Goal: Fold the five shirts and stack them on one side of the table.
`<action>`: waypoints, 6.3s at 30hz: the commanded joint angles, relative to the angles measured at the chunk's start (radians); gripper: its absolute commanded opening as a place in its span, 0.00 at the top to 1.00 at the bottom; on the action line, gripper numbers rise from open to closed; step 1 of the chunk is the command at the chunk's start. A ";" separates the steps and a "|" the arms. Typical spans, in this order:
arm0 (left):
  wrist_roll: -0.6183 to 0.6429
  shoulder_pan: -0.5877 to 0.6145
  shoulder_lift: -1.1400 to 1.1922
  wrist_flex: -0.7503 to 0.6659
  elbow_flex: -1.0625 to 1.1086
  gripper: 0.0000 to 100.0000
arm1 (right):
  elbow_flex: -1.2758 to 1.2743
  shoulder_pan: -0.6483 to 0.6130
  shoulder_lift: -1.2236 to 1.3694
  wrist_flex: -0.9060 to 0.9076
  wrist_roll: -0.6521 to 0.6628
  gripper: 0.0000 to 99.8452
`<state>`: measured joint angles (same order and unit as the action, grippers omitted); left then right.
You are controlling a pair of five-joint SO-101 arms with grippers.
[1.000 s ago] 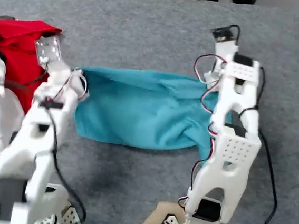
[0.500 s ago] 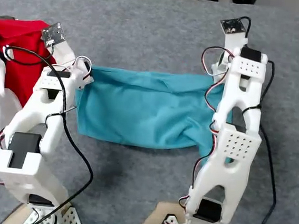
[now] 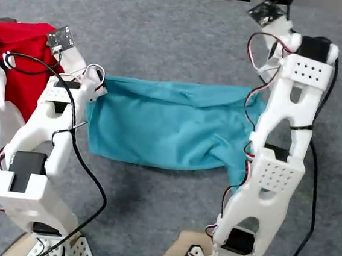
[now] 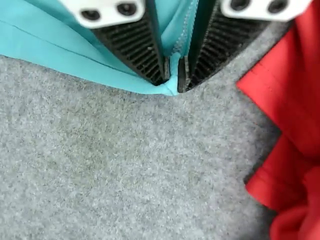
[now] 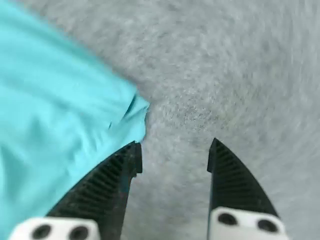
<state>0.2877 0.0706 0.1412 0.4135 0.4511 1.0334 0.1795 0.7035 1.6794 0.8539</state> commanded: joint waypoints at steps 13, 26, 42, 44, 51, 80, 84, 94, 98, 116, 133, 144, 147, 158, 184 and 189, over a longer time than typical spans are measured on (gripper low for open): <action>0.009 -0.005 -0.008 -0.009 -0.037 0.98 | -0.131 -0.050 0.067 -0.064 0.434 0.78; 0.009 -0.005 -0.008 -0.011 -0.037 0.98 | -0.120 -0.088 0.180 -0.098 0.456 0.78; 0.009 -0.005 -0.008 -0.008 -0.037 0.98 | -0.120 -0.084 0.288 -0.402 0.315 0.78; 0.009 -0.005 -0.008 -0.008 -0.037 0.98 | -0.120 -0.084 0.286 -0.431 0.275 0.78; 0.009 -0.005 -0.008 -0.008 -0.037 0.98 | -0.065 -0.088 0.289 -0.457 0.166 0.78; 0.009 -0.005 -0.008 -0.008 -0.037 0.98 | 0.105 -0.116 0.389 -0.588 -0.245 0.78; 0.009 -0.005 -0.008 -0.008 -0.037 0.98 | 0.137 -0.114 0.432 -0.614 -0.362 0.78; 0.009 -0.005 -0.008 -0.008 -0.037 0.98 | 0.185 -0.117 0.473 -0.578 -0.531 0.78; 0.009 -0.005 -0.008 -0.008 -0.037 0.98 | 0.186 -0.142 0.473 -0.519 -0.532 0.78; 0.009 -0.005 -0.008 -0.008 -0.037 0.98 | 0.186 -0.199 0.476 -0.425 -0.532 0.79; 0.009 -0.005 -0.008 -0.008 -0.037 0.98 | 0.260 -0.186 0.473 -0.440 -0.532 1.00; 0.009 -0.005 -0.008 -0.011 -0.037 0.98 | 0.654 -0.157 0.464 -0.169 -0.589 1.00; -0.008 -0.008 -0.042 0.020 -0.055 0.98 | 0.634 -0.139 0.320 -0.083 -0.589 1.00; -0.060 -0.003 -0.269 0.100 -0.032 0.98 | 0.596 -0.114 0.206 0.002 -0.597 0.99; -0.060 -0.026 -0.268 -0.071 0.158 0.98 | -0.460 0.002 0.257 0.103 -0.512 0.99; -0.060 -0.028 -0.268 -0.071 0.158 0.98 | -0.705 0.076 0.105 0.097 -0.445 1.00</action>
<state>0.2340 0.0491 -0.0829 0.3552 0.6153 0.4902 0.1918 0.8846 1.7622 0.3736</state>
